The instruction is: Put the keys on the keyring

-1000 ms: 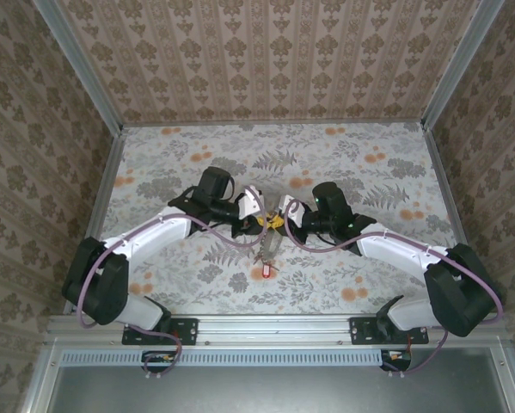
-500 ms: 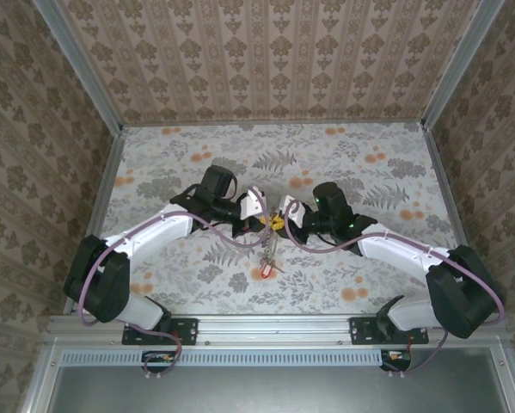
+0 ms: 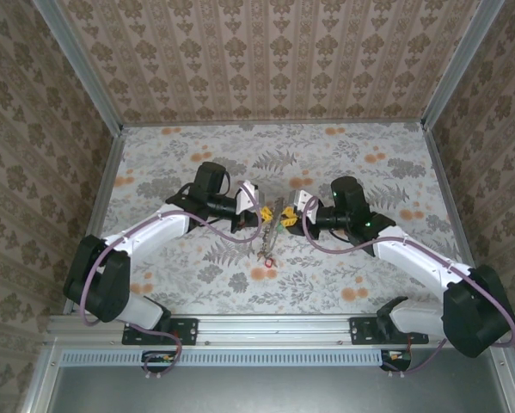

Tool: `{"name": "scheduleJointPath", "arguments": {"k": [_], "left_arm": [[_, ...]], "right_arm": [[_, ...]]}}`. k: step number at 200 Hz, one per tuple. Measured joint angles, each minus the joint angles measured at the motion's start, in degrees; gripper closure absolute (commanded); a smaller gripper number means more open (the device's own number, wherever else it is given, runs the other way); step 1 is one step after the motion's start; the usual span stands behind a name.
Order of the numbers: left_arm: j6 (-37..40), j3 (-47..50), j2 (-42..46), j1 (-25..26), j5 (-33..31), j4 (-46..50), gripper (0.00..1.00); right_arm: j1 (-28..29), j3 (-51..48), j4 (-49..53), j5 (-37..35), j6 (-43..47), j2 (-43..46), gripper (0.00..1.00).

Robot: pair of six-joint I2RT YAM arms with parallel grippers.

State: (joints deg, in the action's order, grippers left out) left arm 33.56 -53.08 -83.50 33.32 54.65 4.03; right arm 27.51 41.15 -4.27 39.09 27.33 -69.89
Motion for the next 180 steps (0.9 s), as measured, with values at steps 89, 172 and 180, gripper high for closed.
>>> {"name": "scheduleJointPath", "arguments": {"k": [89,172,180], "left_arm": [[-4.6,1.5,0.0,0.0,4.1,-5.9,1.00],[-9.0,3.0,-0.2,0.0,5.1,-12.3,1.00],[-9.0,3.1,-0.2,0.0,5.2,-12.7,1.00]], "right_arm": [[0.0,0.0,0.3,4.9,-0.2,-1.2,0.79],[-1.3,-1.0,-2.0,9.2,-0.6,1.0,0.72],[-2.0,-1.3,-2.0,9.1,-0.7,2.3,0.73]]}}
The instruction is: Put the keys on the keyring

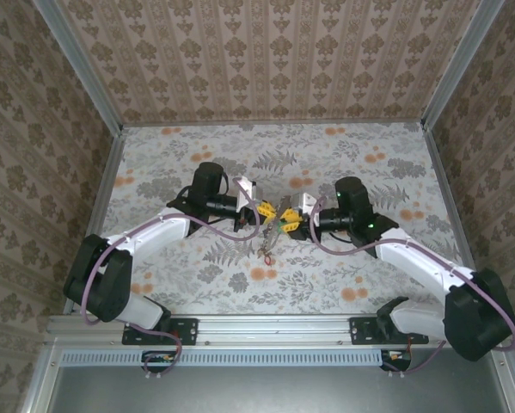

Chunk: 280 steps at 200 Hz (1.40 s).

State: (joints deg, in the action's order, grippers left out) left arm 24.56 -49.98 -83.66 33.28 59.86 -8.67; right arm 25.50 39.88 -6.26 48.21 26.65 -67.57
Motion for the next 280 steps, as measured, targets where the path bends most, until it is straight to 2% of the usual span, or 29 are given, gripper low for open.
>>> {"name": "scheduleJointPath", "arguments": {"k": [40,79,120,189,204,218,280], "left_arm": [[0.0,0.1,0.0,0.0,0.8,-0.8,1.00],[0.2,0.1,0.0,0.0,2.2,-0.8,1.00],[1.0,0.1,0.0,0.1,3.7,-0.8,1.00],[1.1,0.1,0.0,0.4,4.0,-1.0,1.00],[1.1,0.1,-0.2,0.4,4.0,-1.6,1.00],[1.1,0.1,-0.6,0.5,4.0,-2.1,1.00],[0.3,0.6,-1.0,0.8,3.4,-4.6,1.00]], "right_arm": [[-1.8,0.0,0.3,-3.5,0.3,2.7,0.78],[-1.7,0.0,0.7,-6.0,0.3,1.2,0.79],[-0.9,0.7,0.7,-6.5,0.2,-1.7,0.87],[2.3,1.7,0.9,-6.7,0.4,-4.2,0.84],[3.1,1.7,0.7,-6.7,0.3,-4.7,0.79],[3.3,1.7,0.2,-6.7,0.2,-4.7,0.78],[3.3,1.7,0.1,-8.5,0.2,-3.9,0.82]]}}
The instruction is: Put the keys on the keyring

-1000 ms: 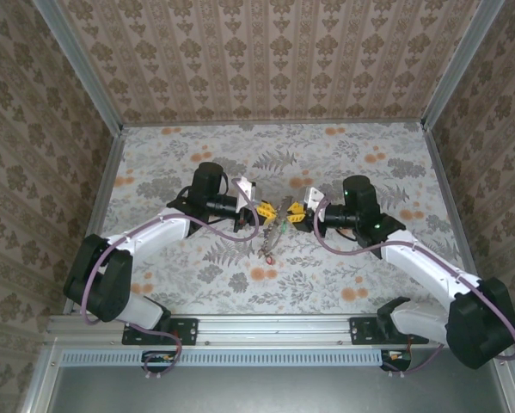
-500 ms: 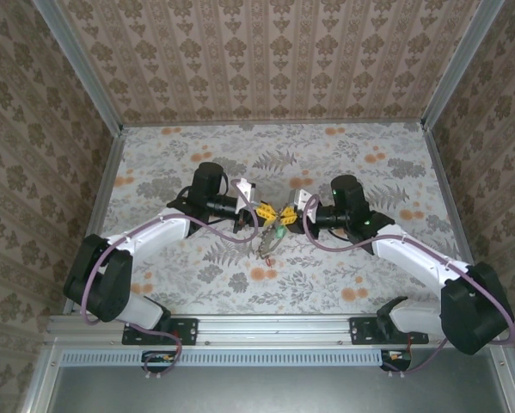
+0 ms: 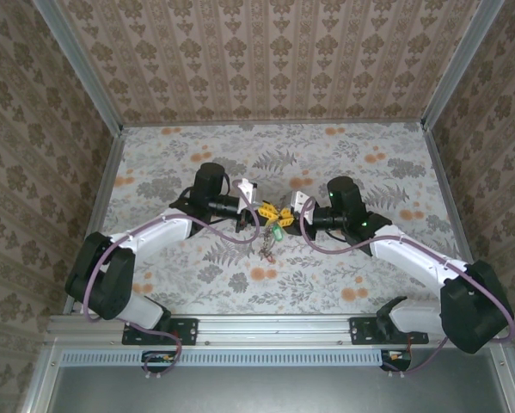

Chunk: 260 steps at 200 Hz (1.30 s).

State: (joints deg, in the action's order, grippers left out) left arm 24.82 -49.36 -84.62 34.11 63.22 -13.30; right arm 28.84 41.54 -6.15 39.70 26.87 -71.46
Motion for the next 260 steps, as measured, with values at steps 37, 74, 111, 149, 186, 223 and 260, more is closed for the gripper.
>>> {"name": "scheduleJointPath", "arguments": {"k": [37,74,111,149,186,223,260], "left_arm": [[-1.1,0.8,0.0,0.0,-0.2,-1.7,1.00],[-1.6,1.5,-0.1,0.1,-0.4,-2.6,1.00],[-0.6,1.4,-0.1,0.5,-1.3,-1.2,0.93],[1.3,0.8,-0.1,0.9,-3.1,2.9,0.82],[2.7,-0.5,-1.0,1.0,-5.6,7.9,0.81],[3.3,-1.4,-1.2,1.8,-6.3,9.3,0.82],[3.6,-1.5,-1.4,1.9,-4.4,9.8,0.83]], "right_arm": [[0.0,0.0,0.4,-0.8,0.4,0.0,0.88],[0.1,0.3,2.4,-1.7,2.2,0.2,0.99],[0.5,4.8,12.2,-4.2,6.1,0.2,1.00],[1.9,11.1,24.2,-10.1,11.1,-0.3,1.00],[2.8,15.1,30.5,-13.8,13.5,-1.1,1.00],[3.7,15.8,32.6,-14.6,13.7,-2.4,1.00],[3.7,15.8,32.5,-14.7,13.6,-2.5,1.00]]}}
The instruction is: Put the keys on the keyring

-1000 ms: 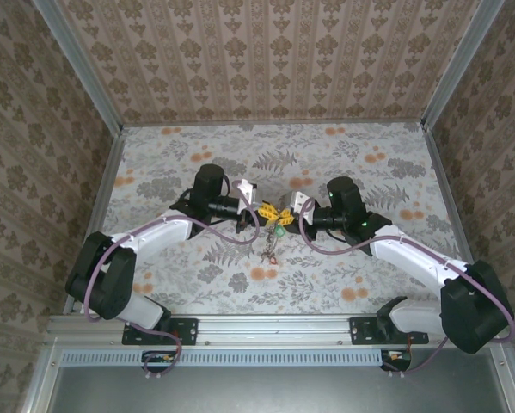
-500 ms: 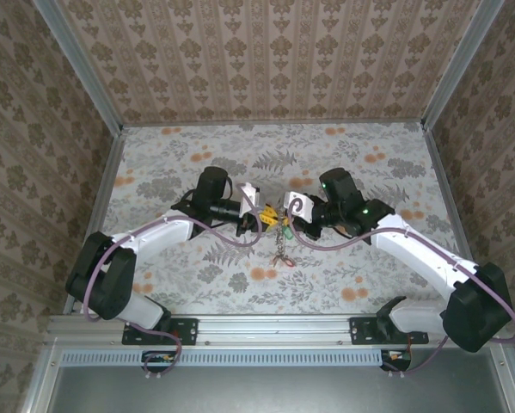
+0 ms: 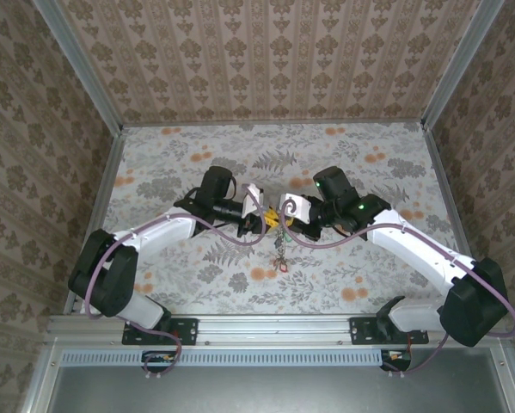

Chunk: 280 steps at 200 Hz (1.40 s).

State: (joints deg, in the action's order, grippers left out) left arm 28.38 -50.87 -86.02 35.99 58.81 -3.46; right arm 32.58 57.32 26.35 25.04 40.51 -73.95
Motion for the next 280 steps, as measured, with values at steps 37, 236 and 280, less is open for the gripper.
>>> {"name": "scheduleJointPath", "arguments": {"k": [37,236,280], "left_arm": [[2.5,-2.0,-0.7,0.0,2.7,3.6,0.81],[-1.3,-0.6,-1.7,-2.1,5.9,-4.0,1.00],[-1.9,-0.6,-1.7,-2.0,9.4,-6.7,1.00]], "right_arm": [[0.2,0.0,0.0,0.3,-0.2,0.0,1.00],[-5.2,-12.7,-12.0,5.8,-3.6,12.0,0.69],[-5.3,-15.5,-17.2,9.3,-5.4,14.4,0.67]]}}
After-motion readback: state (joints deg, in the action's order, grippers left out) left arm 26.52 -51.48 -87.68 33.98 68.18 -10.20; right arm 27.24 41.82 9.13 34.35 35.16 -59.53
